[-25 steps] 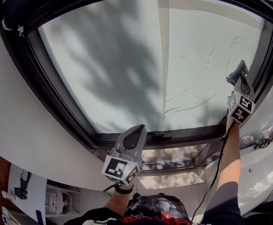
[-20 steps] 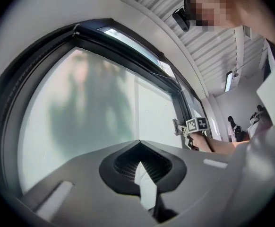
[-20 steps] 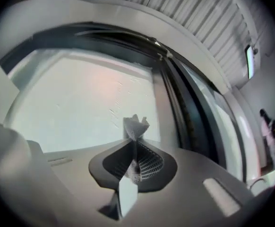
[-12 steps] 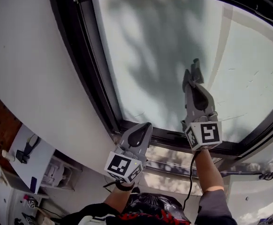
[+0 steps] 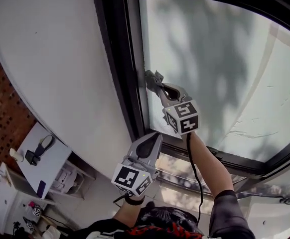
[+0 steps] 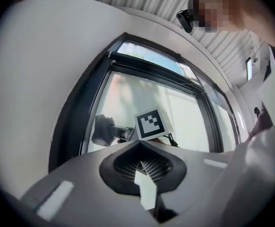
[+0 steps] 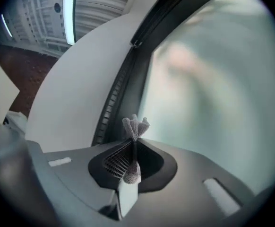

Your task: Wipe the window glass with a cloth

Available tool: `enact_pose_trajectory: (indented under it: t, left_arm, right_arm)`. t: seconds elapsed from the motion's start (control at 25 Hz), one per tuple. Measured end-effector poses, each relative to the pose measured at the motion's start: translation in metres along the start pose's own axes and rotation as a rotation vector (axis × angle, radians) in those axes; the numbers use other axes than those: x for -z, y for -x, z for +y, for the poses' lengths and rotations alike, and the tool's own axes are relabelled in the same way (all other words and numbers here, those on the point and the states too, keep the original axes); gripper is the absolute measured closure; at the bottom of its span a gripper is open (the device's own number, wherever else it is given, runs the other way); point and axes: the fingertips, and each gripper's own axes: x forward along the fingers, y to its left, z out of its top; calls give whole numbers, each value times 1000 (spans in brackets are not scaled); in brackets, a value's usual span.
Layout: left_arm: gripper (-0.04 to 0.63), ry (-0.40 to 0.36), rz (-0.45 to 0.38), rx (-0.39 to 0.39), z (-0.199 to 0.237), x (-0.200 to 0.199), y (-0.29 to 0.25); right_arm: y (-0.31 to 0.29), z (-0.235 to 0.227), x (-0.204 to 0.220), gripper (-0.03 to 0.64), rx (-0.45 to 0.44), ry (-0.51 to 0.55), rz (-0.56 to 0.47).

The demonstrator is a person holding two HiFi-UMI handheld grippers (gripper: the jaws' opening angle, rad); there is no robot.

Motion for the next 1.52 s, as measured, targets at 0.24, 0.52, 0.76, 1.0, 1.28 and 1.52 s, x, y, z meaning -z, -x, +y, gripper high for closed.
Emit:
enact_pose_trajectory:
  t: [0.24,0.52,0.76,1.0,1.28,1.52]
  left_arm:
    - [604,39,-5,118,-33,10,-33]
    - [606,68,-13,261,-107,17,-78]
    - [611,69,20,277,-136,33,-92]
    - [611,39,19,230,-130,29,-90]
    - [612,11,16,19,-53,22,-45]
    - [612,-6,3,-108,-4,4,-2]
  right_arm:
    - [166,-121,-21,591,325,36,-148]
    - [444,-278,-23,592,894,8,-162]
    - [605,-344,-8,592,1356,6,-85]
    - [478,-262,-31,592,1034,83,-246]
    - [184,-73,-16,592,234,-54,-253]
    - [13,22,15,592,-74,-152,-74]
